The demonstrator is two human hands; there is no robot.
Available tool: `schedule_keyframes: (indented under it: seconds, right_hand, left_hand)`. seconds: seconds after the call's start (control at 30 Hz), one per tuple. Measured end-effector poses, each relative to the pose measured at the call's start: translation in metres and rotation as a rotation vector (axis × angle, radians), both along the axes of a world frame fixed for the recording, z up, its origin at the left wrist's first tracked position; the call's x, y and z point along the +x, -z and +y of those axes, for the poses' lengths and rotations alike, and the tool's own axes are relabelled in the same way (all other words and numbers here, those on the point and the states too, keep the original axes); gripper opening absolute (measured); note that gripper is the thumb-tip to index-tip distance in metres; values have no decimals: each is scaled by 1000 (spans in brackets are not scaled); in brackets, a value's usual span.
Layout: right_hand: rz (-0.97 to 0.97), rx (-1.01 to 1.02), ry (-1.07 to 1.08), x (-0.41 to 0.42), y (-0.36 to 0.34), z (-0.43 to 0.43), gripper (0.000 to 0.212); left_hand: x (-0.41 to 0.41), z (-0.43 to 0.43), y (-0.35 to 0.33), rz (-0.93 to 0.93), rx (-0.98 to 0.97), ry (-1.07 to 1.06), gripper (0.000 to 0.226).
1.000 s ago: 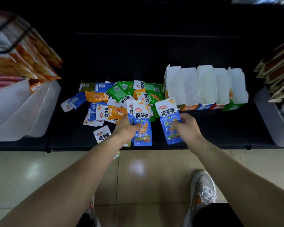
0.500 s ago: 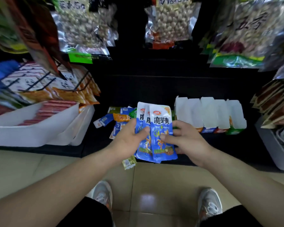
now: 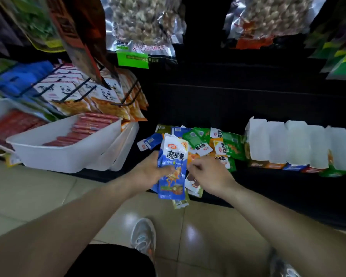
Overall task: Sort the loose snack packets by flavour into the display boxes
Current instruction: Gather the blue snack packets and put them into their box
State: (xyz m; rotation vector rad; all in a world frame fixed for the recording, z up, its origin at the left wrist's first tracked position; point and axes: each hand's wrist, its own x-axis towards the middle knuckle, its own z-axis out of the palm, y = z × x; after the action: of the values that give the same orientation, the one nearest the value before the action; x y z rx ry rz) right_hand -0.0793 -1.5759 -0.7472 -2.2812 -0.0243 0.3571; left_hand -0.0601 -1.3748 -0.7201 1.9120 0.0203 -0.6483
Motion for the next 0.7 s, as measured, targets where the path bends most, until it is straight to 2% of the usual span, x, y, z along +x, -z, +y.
schedule_keyframes:
  seconds: [0.17,0.27,0.37,0.5,0.57,0.7]
  right_hand:
    - [110,-222,-158,46,71,24,26]
    - [48,-440,-251,76,113,43,44]
    - [12,-549,-329,104,144,59,60]
    - [4,-623,-458,129,178,69,72]
    - [17,-681,-488,127,195,69,73]
    - [-58,-756,-414,107,214,50,64]
  left_hand:
    - [42,70,26,44,138,-78,18]
    - [51,90,63,34,158,-147,19]
    - [48,101,108,70,124,-294,23]
    - [46,106,159,156,55,-493,15]
    - [46,104,176,158,15,-536,13]
    - [47,94,201,177,-46,-620,14]
